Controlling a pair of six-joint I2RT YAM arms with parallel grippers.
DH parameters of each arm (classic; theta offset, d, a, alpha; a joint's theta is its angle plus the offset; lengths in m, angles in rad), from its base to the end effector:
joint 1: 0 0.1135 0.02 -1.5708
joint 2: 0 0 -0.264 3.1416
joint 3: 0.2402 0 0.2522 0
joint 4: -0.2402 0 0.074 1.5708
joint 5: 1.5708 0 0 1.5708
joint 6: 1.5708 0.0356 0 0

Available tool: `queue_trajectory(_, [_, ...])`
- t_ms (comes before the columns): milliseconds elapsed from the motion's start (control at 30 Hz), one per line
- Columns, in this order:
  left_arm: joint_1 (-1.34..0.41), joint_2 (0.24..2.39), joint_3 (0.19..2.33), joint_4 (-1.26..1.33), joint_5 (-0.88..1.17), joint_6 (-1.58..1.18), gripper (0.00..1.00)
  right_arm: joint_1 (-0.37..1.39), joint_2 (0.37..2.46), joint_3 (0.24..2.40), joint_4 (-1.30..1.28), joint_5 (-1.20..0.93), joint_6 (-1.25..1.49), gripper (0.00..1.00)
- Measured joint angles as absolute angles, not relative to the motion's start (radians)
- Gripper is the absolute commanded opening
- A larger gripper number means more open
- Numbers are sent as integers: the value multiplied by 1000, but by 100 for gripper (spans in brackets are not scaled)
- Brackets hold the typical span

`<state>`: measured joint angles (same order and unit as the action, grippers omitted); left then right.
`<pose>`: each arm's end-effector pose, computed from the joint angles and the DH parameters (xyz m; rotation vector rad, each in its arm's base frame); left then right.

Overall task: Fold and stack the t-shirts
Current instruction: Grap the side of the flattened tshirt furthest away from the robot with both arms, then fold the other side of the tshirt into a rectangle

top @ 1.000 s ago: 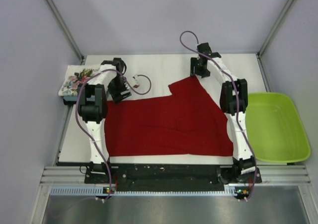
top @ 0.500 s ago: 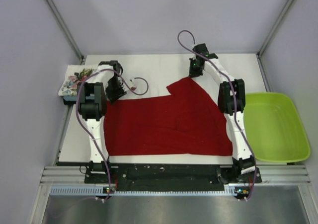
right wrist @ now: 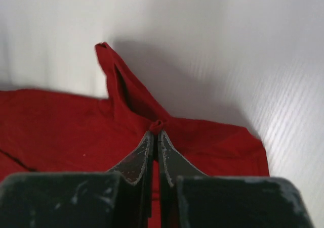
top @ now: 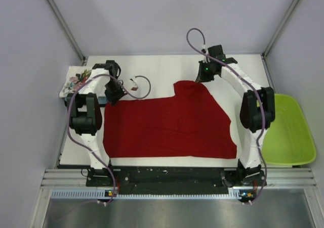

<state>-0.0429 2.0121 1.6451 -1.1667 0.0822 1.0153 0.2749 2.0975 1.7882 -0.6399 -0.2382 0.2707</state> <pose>0.3865 -0.0195 0.2109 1.5513 2.6484 -0.0850 0.4477 0.1350 0.2360 -0.1037 2.5579 0.5162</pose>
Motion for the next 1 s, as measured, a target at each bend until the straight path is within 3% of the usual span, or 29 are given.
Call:
queue_trajectory(400, [-68,1747,1333,-1121,61,1031,0,277,1390,1194,-620,-233,259,0])
queue_trajectory(733, [-71,1661,1175,-1100,43,1047,0,278,1227,924,-729,-218,300,0])
queue_trajectory(1000, [-71,1660,1147,-1092,35,1047,0,279,1209,889,-809,-183,325,0])
